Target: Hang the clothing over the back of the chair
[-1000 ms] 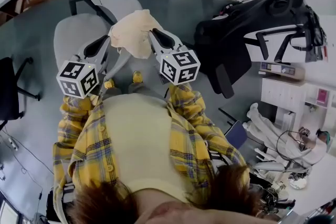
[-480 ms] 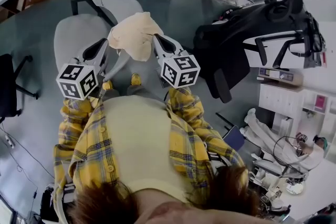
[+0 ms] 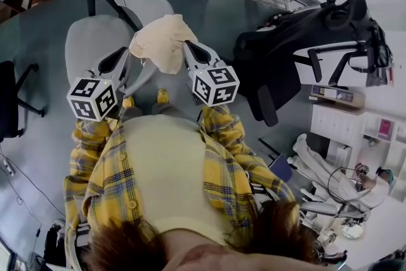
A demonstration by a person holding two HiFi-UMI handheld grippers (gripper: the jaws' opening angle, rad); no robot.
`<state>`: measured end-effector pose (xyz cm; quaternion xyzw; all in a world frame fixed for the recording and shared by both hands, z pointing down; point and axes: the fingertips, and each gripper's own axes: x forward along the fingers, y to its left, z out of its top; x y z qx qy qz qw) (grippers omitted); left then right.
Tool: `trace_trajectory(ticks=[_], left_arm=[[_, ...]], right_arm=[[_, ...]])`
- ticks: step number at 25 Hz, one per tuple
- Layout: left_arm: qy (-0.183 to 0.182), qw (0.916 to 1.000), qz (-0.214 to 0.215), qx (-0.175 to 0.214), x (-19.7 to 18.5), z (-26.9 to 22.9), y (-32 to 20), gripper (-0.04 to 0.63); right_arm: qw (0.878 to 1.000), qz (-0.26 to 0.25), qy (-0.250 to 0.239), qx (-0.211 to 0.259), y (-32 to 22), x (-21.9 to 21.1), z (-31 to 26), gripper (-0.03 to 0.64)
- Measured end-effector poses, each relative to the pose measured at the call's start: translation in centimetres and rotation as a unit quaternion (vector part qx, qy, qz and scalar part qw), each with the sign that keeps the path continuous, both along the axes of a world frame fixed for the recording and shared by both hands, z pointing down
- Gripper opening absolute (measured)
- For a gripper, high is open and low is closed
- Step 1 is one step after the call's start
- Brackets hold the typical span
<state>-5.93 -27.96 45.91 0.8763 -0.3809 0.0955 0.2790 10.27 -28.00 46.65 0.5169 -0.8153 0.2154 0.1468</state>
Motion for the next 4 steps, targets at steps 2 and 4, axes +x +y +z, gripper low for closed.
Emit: trace_trajectory(ticks=[2,4], left_arm=[[0.000,1.0000,-0.001,0.000,-0.17,0.09,0.17,0.028],[0.000,1.0000,-0.001,-0.001,-0.31,0.17,0.32,0.027]], right_arm=[[1.000,-0.002,0.004,0.002,0.14,-0.24,0.02,0.014],[1.000,-0.004,0.007,0.003,0.27,-0.46,0.04,0.014]])
